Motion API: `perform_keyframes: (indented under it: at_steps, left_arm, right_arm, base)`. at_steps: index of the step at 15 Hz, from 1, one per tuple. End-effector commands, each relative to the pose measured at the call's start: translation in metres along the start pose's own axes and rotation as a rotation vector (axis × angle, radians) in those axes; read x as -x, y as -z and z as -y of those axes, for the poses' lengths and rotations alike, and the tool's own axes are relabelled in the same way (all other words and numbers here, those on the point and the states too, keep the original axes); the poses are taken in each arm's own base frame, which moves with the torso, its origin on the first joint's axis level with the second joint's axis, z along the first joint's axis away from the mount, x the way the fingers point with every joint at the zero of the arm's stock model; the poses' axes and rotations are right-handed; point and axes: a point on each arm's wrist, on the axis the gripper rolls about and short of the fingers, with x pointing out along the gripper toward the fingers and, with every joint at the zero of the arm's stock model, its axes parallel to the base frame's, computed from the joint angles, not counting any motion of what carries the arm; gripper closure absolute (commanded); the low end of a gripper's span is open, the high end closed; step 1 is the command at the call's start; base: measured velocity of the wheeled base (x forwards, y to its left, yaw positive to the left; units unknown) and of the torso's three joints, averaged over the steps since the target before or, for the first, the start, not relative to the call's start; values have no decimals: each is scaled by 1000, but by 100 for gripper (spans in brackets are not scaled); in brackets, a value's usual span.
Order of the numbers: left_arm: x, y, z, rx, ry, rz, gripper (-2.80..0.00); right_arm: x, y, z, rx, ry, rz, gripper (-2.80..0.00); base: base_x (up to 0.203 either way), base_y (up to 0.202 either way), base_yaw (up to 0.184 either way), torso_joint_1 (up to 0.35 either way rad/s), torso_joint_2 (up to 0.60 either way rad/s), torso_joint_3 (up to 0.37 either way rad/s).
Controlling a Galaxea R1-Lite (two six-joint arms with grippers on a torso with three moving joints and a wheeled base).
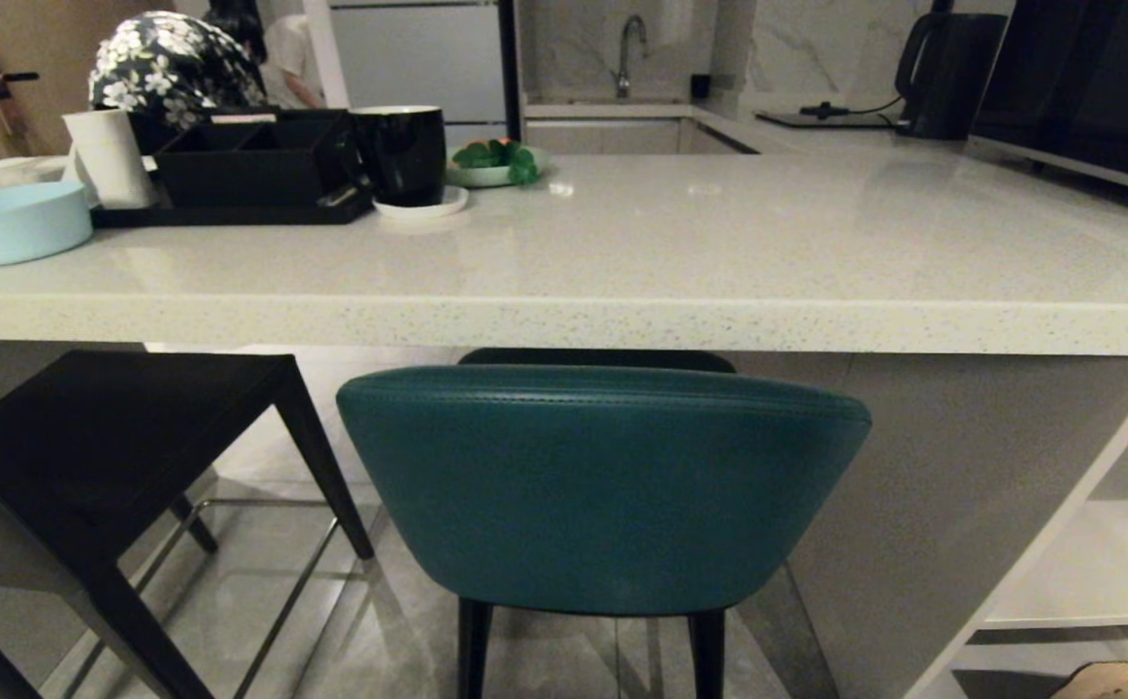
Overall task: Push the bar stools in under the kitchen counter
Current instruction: Pull the blue chair out from under the dining table
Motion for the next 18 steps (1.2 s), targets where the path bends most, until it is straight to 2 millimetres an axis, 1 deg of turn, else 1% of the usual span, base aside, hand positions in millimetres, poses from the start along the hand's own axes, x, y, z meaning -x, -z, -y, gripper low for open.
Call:
perform_keyframes:
  at_steps: [1,18]
  left_arm:
    - [-1,5,0,0,0,-18,0]
    - [-1,5,0,3,-1,-18,0]
  right_arm:
    - [0,0,0,0,0,2,0]
    - [0,0,0,0,0,1,0]
  base:
    - [0,0,0,0,0,0]
    - [0,0,0,0,0,0]
